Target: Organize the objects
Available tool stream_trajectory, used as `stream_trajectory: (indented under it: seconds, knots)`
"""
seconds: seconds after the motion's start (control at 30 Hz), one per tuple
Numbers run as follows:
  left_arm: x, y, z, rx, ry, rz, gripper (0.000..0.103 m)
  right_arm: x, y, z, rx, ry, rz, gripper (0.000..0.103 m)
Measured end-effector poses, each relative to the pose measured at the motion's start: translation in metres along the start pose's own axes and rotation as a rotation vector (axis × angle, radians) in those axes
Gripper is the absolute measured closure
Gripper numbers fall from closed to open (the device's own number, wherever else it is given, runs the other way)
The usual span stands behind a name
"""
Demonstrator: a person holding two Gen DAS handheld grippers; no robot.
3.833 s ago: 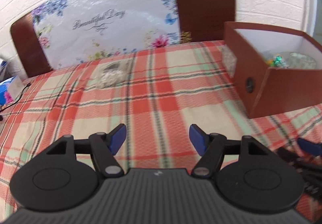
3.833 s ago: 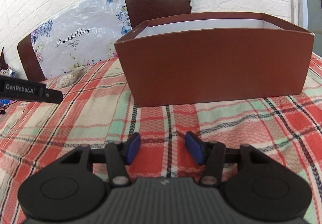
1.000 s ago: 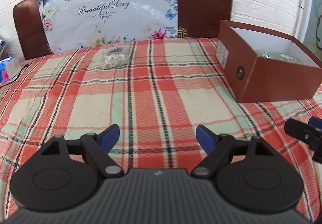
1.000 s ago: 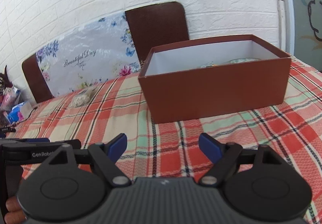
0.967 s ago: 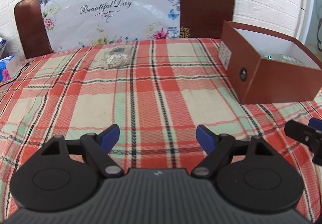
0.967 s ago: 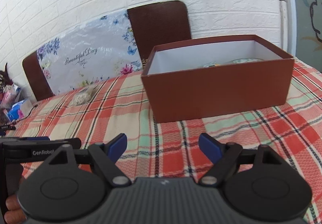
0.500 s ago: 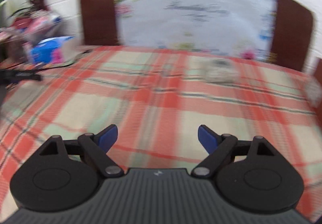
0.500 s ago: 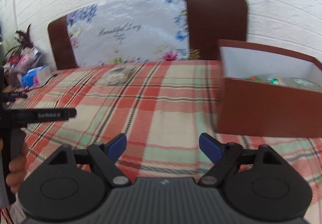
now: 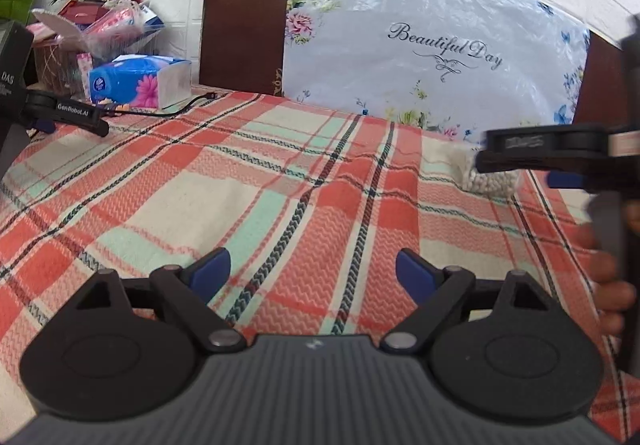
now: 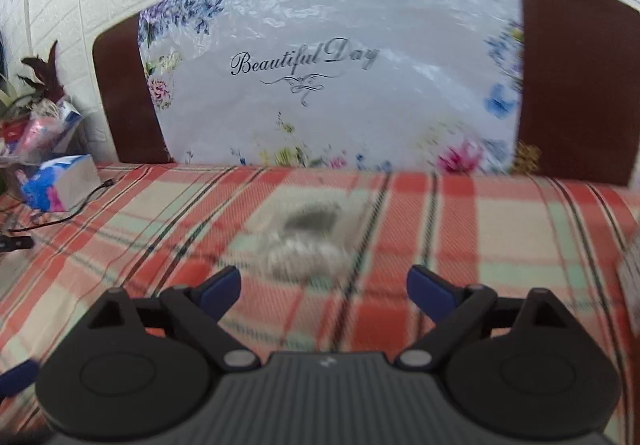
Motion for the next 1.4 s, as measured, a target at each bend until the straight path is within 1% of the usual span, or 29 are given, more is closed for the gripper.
stream_trajectory:
  seconds: [0.07,0.13,0.17,0.2,0.27,0.37,0.47,0.53,0.6,0.67,0.73,0.77,0.8,0.83,0.87,0.9,0.93,0.97,1.0,1.03,1.1,1.13,1.17,1.2,1.27,1.33,1.37,1.4]
  knots:
    - [0.001,0.003,-0.003,-0.006,-0.004,0.019,0.013,0.004,0.007,-0.026,-0.026,0.032,0.028,0.010]
    - [0.002,0.002,-0.003,-0.009,-0.010,0.020,0.013,0.000,0.011,-0.048,-0.008,0.086,0.033,0.034]
    - [0.002,0.001,-0.003,-0.012,-0.012,0.018,0.013,-0.002,0.010,-0.046,-0.014,0.058,0.031,0.041]
    - [0.002,0.000,-0.003,-0.015,-0.014,0.016,0.013,-0.004,0.012,-0.042,-0.009,0.054,0.040,0.051]
    - [0.002,-0.001,-0.003,-0.018,-0.014,0.014,0.013,-0.013,0.012,-0.030,0.013,0.050,0.065,0.055]
    - [0.002,0.000,-0.003,-0.026,-0.012,0.019,0.013,-0.039,0.007,0.004,0.046,0.047,0.099,0.055]
    - [0.002,0.000,-0.003,-0.044,-0.006,0.028,0.013,-0.074,-0.007,0.056,0.089,0.066,0.126,0.055]
    - [0.002,0.000,-0.004,-0.068,0.004,0.032,0.012,-0.098,-0.023,0.094,0.094,0.078,0.143,0.055]
    - [0.002,-0.001,-0.006,-0.101,0.025,0.031,0.012,-0.124,-0.045,0.131,0.079,0.096,0.138,0.054]
    - [0.000,-0.005,-0.009,-0.144,0.064,0.015,0.011,-0.147,-0.067,0.166,0.037,0.106,0.139,0.053]
    - [-0.002,-0.015,-0.008,-0.158,0.104,-0.035,0.010,-0.169,-0.091,0.201,-0.028,0.107,0.151,0.049]
    - [-0.004,-0.022,-0.005,-0.171,0.133,-0.051,0.010,-0.178,-0.103,0.216,-0.065,0.104,0.141,0.042]
    - [-0.007,-0.033,0.002,-0.212,0.170,-0.034,0.010,-0.185,-0.114,0.229,-0.090,0.100,0.116,0.037]
    - [-0.010,-0.048,0.012,-0.286,0.214,0.001,0.010,-0.193,-0.124,0.239,-0.103,0.099,0.084,0.037]
    - [-0.015,-0.065,0.023,-0.375,0.264,0.028,0.011,-0.200,-0.133,0.247,-0.110,0.100,0.048,0.037]
    - [-0.021,-0.085,0.036,-0.465,0.310,0.043,0.011,-0.204,-0.140,0.252,-0.111,0.097,0.018,0.037]
    - [-0.028,-0.111,0.051,-0.554,0.352,0.036,0.011,-0.206,-0.146,0.255,-0.109,0.089,-0.006,0.037]
    - [-0.035,-0.133,0.064,-0.614,0.377,0.005,0.011,-0.206,-0.149,0.257,-0.104,0.079,-0.018,0.036]
    - [-0.042,-0.155,0.077,-0.661,0.392,-0.046,0.010,-0.205,-0.151,0.257,-0.097,0.070,-0.019,0.036]
    - [-0.051,-0.178,0.091,-0.695,0.392,-0.127,0.010,-0.202,-0.150,0.257,-0.087,0.060,-0.011,0.036]
    - [-0.065,-0.209,0.108,-0.715,0.369,-0.275,0.009,-0.198,-0.146,0.259,-0.050,0.040,0.013,0.030]
    - [-0.071,-0.220,0.113,-0.716,0.364,-0.334,0.009,-0.197,-0.143,0.260,-0.038,0.031,0.023,0.029]
    - [-0.076,-0.227,0.114,-0.717,0.371,-0.360,0.009,-0.197,-0.139,0.260,-0.025,0.028,0.033,0.028]
    - [-0.079,-0.231,0.113,-0.721,0.391,-0.363,0.009,-0.197,-0.137,0.258,-0.014,0.034,0.039,0.028]
    - [-0.087,-0.234,0.103,-0.731,0.471,-0.333,0.011,-0.200,-0.133,0.252,0.000,0.055,0.052,0.028]
    - [-0.101,-0.235,0.090,-0.726,0.578,-0.302,0.023,-0.201,-0.131,0.244,0.013,0.066,0.060,0.032]
    - [-0.105,-0.235,0.088,-0.726,0.584,-0.293,0.025,-0.200,-0.131,0.239,0.024,0.075,0.050,0.036]
    - [-0.105,-0.236,0.091,-0.730,0.563,-0.306,0.037,-0.197,-0.132,0.235,0.036,0.071,0.037,0.043]
Point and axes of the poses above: each gripper's, at about its wrist camera, not at the fingertips, and z roughly against the way its jaws point, y to its left, x to its top, the point moved 6 cm from there along -z, roughly the way its jaws point, and after that the axes turned 4 degrees about z, right-handed, at the moved point
